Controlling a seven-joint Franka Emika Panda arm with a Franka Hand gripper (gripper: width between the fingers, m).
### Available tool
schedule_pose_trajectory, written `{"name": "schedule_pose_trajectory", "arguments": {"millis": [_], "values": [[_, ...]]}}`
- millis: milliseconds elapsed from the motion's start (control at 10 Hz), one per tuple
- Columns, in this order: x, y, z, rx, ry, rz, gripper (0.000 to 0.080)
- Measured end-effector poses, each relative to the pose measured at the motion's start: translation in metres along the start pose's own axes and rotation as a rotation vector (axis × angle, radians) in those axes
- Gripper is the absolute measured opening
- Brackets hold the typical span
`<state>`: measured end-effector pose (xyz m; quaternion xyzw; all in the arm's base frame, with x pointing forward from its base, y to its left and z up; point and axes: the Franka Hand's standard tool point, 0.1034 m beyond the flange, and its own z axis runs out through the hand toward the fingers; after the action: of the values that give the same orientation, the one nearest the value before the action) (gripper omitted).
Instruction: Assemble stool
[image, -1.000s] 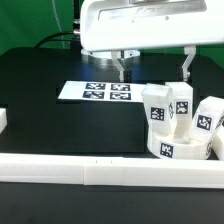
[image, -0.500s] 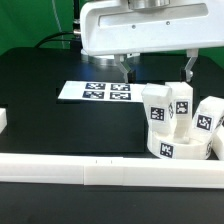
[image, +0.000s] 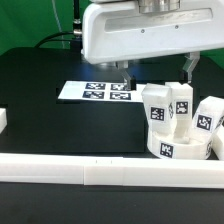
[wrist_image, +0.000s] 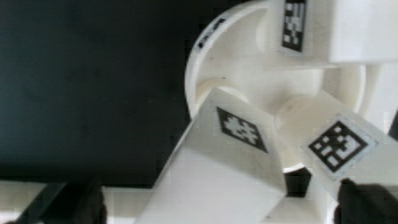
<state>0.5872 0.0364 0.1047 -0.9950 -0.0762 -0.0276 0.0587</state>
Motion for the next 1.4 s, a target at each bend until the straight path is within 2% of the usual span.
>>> {"name": "schedule_pose_trajectory", "arguments": {"millis": [100,300,400,900,1200,1400], "values": [[0.0,0.001,0.0,-0.005,-0.002,-0.069,0.0649],[0.001,-0.004,0.002,-0.037,-0.023,-0.386,0.0649],[0.005,-0.006,0.005,-0.035,-0.024,-0.502,0.0649],[0.004,0.001,0.006,-0.055,-0.035,-0.78,0.0649],[0.004,-0.009,0.013,-0.048,-0.046,-0.818,0.0649],[0.004,-0.009,0.014,-0.047,-0.048,-0.818,0.0649]]}}
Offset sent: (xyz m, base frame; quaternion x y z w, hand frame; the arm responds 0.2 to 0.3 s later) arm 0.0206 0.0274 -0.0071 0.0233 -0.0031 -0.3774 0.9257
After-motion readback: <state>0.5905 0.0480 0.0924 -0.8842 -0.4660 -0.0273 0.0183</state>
